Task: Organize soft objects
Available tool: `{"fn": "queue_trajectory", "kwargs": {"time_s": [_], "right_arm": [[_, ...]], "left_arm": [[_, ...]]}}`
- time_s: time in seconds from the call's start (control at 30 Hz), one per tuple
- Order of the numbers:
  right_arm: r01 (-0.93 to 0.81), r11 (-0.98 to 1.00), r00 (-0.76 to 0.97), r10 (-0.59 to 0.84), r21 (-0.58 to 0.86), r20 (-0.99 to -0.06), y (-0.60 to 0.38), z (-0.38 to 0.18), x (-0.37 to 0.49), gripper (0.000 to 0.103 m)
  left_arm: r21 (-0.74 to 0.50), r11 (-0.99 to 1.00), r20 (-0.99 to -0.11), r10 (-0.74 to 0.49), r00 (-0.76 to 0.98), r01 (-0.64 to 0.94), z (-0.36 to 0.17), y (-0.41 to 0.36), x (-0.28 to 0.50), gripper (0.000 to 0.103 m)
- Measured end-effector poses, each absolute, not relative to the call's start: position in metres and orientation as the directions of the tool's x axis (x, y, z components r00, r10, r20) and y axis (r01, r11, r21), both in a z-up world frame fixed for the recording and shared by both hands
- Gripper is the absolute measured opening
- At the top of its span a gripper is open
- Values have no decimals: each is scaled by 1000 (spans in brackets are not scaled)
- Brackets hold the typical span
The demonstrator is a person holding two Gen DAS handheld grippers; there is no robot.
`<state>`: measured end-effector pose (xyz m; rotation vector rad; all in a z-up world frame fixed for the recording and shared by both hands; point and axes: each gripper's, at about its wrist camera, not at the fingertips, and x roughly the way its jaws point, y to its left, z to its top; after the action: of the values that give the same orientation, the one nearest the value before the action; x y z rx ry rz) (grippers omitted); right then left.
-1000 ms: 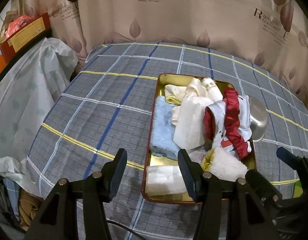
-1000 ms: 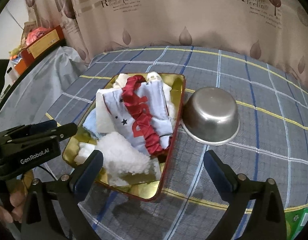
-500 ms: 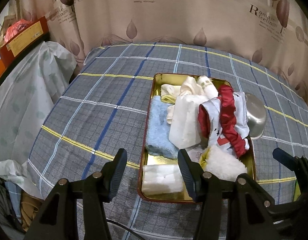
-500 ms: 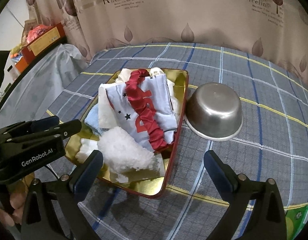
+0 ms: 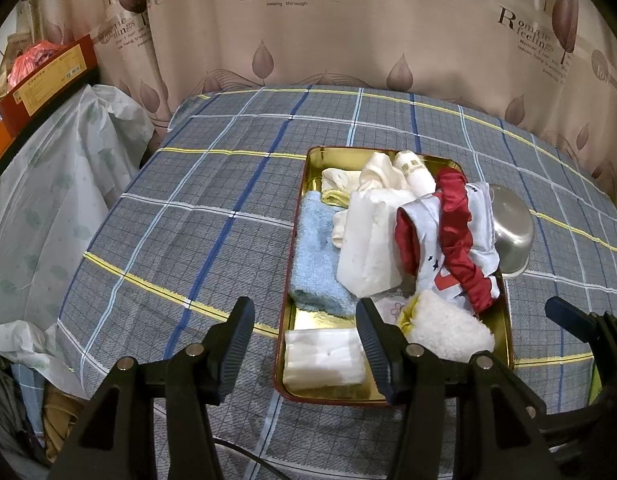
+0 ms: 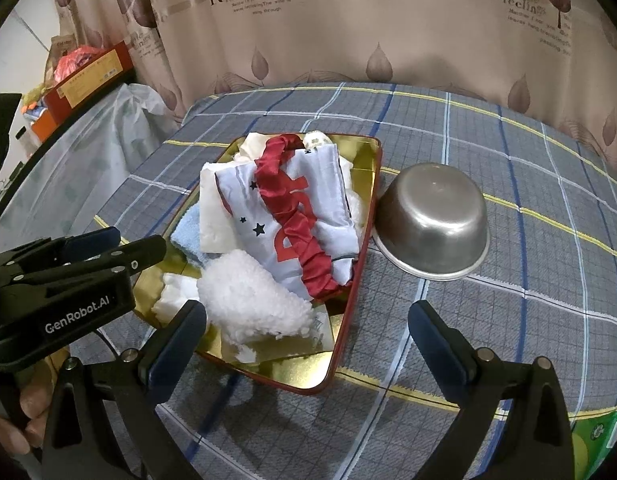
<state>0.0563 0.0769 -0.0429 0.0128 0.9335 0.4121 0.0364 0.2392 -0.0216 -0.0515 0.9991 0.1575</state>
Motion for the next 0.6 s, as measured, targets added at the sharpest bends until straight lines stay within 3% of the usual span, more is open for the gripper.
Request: {"fn": "queue_trajectory", "kwargs": {"time_s": [0.6], "right_arm": [[-338,924,520,340,177,-784,77,-44,53,101]], "left_arm": [[28,989,-839,103,534,-146,-19,234,36,54]]}}
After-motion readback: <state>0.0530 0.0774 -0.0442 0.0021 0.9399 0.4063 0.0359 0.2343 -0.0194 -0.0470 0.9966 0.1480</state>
